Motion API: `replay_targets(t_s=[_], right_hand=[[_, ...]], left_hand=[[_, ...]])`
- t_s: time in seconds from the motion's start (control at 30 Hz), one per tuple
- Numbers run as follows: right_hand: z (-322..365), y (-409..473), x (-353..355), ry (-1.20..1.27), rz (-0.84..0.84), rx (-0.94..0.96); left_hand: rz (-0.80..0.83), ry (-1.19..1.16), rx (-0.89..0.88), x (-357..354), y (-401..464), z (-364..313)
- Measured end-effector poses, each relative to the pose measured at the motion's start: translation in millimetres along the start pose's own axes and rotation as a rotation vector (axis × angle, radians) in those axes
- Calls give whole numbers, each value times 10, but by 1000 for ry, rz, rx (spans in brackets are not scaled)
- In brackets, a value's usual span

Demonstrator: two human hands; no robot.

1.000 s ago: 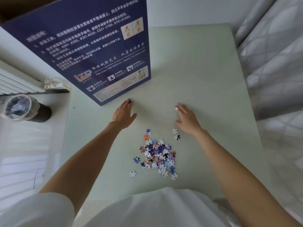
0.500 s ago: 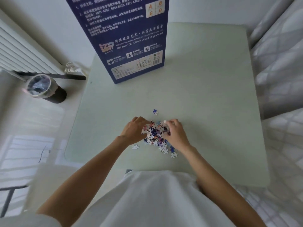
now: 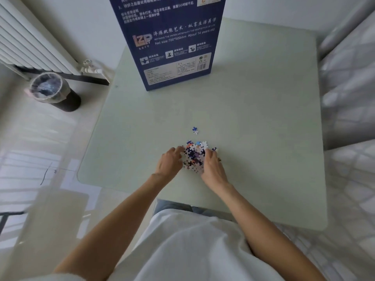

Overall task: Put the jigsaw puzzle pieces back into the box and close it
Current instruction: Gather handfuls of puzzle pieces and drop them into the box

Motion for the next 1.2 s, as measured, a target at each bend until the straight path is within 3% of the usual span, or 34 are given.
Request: replay_targets(t_s=[0.13, 0.3, 0.5, 0.77, 1.2], right_hand=[[-66, 168, 277, 20, 19, 7], [-336, 213, 371, -220, 163, -146], [-44, 393, 201, -294, 157, 11], [-3, 527, 221, -238, 168, 141], [-62, 418, 146, -144, 106, 31]], left_hand=[[-9, -56, -32, 101, 171, -126], [100, 109, 78, 54, 109, -53], [176, 165, 31, -55, 171, -180], [108, 20, -31, 22, 238, -149], [125, -1, -60, 32, 272, -189]])
Point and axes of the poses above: each hand's wrist, its own y-axis towards the middle knuckle, its own x-axis out of the back of the hand, z = x × y, the point moved 3 cm from there along y, towards the middle knuckle, and after that the axes turned 12 degrees about z, right-handed, at the moved point
